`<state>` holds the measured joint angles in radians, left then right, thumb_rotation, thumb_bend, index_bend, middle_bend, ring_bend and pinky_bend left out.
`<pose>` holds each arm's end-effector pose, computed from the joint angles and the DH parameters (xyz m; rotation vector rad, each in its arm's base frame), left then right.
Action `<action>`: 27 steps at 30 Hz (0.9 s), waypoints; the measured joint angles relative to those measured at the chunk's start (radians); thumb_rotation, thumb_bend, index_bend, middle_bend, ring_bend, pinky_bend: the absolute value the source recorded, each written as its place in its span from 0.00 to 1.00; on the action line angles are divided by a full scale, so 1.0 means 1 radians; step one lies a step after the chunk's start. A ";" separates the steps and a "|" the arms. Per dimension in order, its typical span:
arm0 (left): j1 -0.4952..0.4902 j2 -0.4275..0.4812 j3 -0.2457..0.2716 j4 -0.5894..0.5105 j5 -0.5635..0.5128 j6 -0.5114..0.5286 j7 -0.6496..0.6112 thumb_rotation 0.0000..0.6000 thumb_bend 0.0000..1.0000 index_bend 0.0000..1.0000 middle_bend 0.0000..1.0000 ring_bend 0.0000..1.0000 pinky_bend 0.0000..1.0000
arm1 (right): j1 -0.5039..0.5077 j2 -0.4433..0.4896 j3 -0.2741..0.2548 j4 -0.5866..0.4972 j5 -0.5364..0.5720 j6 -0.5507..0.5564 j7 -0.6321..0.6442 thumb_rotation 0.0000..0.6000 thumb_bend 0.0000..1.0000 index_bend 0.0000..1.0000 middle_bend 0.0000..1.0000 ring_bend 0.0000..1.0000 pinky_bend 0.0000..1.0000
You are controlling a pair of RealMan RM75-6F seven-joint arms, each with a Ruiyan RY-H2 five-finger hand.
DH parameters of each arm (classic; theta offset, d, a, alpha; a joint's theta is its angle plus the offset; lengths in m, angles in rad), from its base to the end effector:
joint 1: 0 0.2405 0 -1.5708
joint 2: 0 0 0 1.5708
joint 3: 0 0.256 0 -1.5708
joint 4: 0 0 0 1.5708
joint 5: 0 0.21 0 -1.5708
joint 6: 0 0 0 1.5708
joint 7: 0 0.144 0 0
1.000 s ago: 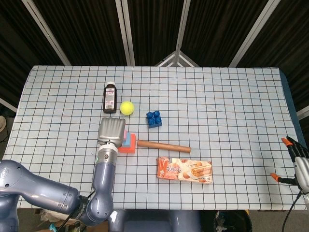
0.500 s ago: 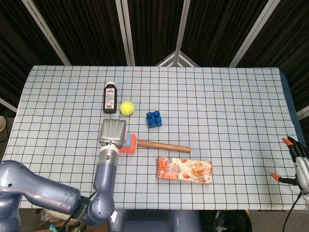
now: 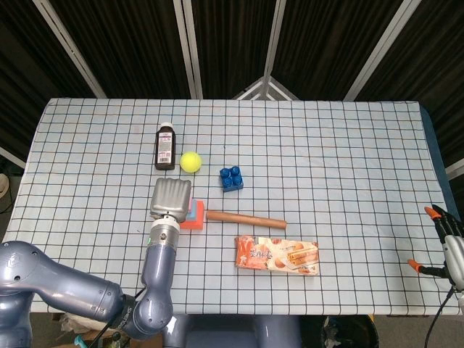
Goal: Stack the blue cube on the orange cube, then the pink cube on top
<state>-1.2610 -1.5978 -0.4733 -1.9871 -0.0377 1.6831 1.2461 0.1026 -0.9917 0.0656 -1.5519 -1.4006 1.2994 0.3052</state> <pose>0.0053 0.3194 0.0205 -1.6690 -0.9204 -0.4128 -0.3509 -0.1896 0.1963 1.2891 -1.1414 0.8632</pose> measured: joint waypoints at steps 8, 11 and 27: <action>0.003 -0.004 0.001 -0.001 0.000 0.000 0.005 1.00 0.37 0.44 0.90 0.87 0.92 | -0.001 0.001 0.000 0.000 -0.001 0.001 0.004 1.00 0.13 0.00 0.01 0.03 0.10; 0.004 -0.005 0.001 -0.003 0.002 0.001 0.006 1.00 0.38 0.44 0.90 0.87 0.92 | -0.001 0.002 0.001 0.000 0.000 0.002 0.004 1.00 0.13 0.00 0.01 0.03 0.10; 0.010 -0.006 0.004 -0.007 0.011 0.004 0.015 1.00 0.37 0.43 0.90 0.87 0.92 | -0.001 0.003 0.001 -0.004 0.006 -0.004 0.001 1.00 0.13 0.00 0.01 0.03 0.10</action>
<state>-1.2506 -1.6041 -0.4693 -1.9943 -0.0271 1.6874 1.2612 0.1016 -0.9885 0.0663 -1.5558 -1.3948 1.2956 0.3066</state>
